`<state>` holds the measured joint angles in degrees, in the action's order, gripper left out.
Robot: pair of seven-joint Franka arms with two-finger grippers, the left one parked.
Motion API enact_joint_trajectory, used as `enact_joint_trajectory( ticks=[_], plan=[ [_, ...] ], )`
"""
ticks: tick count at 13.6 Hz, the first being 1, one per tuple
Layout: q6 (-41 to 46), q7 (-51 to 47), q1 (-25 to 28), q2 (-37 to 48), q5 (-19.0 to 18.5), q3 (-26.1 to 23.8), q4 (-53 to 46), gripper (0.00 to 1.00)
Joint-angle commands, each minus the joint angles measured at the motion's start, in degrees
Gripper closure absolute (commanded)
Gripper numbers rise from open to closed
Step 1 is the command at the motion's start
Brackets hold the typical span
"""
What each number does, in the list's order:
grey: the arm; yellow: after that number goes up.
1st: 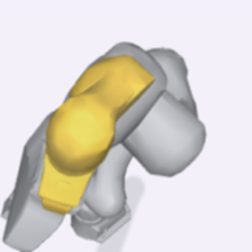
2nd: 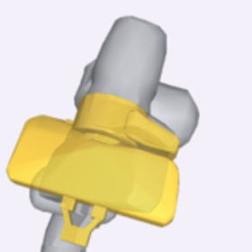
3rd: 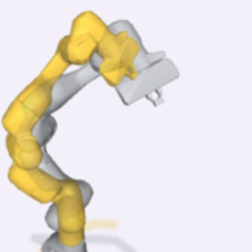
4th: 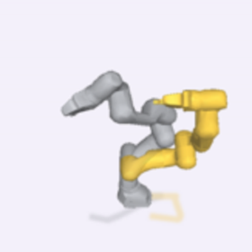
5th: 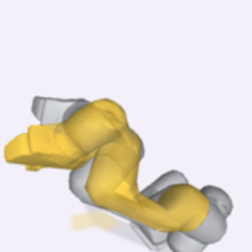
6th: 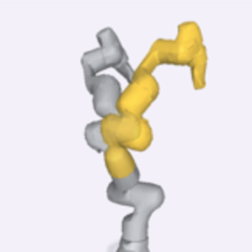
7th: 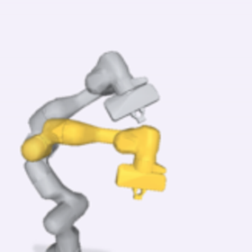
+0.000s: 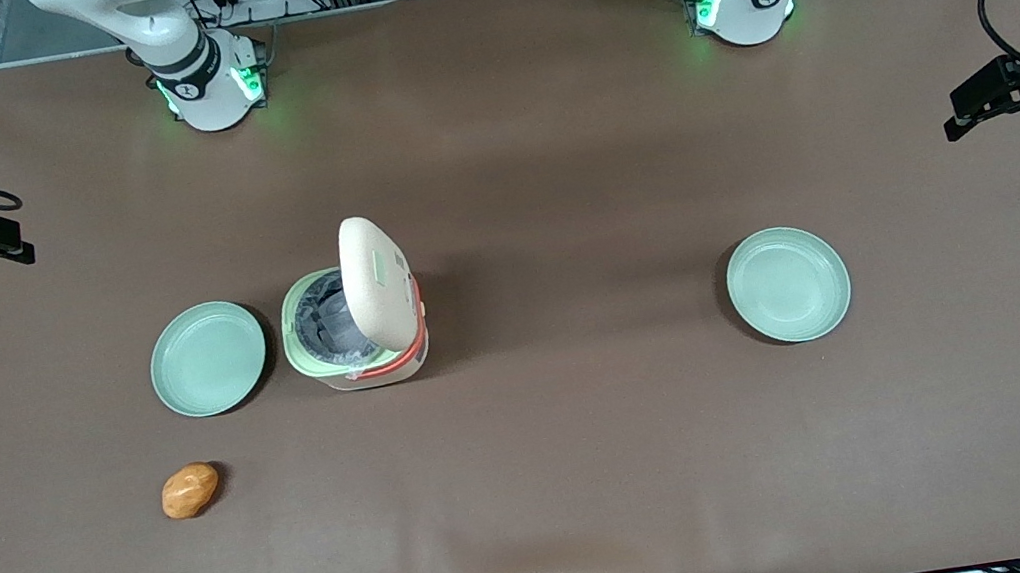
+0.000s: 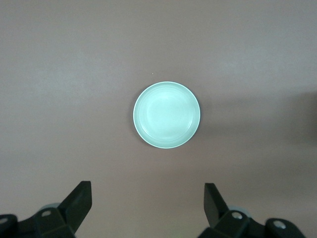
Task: Press rice cooker button with right arm
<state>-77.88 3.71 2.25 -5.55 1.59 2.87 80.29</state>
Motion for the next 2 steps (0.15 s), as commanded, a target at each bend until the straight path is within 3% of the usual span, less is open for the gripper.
enact_joint_trajectory(
  ticks=[1, 2],
  plan=[
    [0.0, 0.6, -0.1, 1.4, -0.9, -0.4, 1.3, 0.0],
    [0.1, 0.5, -0.1, 1.4, -0.9, -0.4, 1.3, 0.0]
  ],
)
